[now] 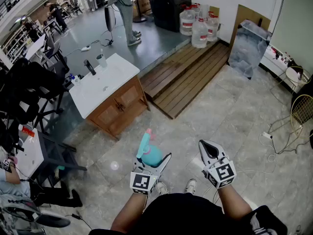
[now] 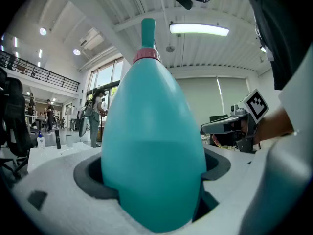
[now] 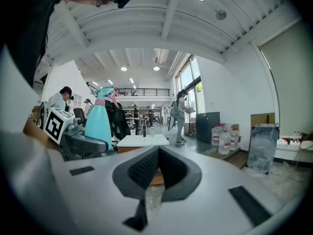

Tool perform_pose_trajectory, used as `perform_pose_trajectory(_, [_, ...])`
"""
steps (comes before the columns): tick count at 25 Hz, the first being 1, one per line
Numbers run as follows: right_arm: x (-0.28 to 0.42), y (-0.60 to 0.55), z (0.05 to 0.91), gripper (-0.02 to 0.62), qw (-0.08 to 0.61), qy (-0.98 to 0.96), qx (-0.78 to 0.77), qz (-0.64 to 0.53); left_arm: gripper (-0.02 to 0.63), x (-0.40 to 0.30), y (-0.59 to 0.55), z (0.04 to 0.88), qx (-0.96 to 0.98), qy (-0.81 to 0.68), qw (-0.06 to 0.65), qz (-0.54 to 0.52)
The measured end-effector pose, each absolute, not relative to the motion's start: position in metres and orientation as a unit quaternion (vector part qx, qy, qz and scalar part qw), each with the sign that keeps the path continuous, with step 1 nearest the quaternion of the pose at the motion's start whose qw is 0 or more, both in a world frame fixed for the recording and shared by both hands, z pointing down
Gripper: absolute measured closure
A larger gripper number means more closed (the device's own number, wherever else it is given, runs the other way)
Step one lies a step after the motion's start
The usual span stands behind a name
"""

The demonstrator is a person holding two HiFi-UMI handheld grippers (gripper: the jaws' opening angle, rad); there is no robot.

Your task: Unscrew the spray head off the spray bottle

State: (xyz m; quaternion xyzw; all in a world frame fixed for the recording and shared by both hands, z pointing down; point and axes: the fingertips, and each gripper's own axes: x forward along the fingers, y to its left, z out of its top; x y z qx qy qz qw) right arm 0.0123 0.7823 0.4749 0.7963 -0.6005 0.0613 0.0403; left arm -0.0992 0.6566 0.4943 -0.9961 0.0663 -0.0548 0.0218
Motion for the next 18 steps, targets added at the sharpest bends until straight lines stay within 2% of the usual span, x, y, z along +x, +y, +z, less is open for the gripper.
perform_pose_trajectory(18, [-0.012, 0.755, 0.468, 0.589, 0.037, -0.605, 0.794, 0.041, 0.135, -0.123, 0.639, 0.499, -0.994, 0.07, 0.052, -0.065])
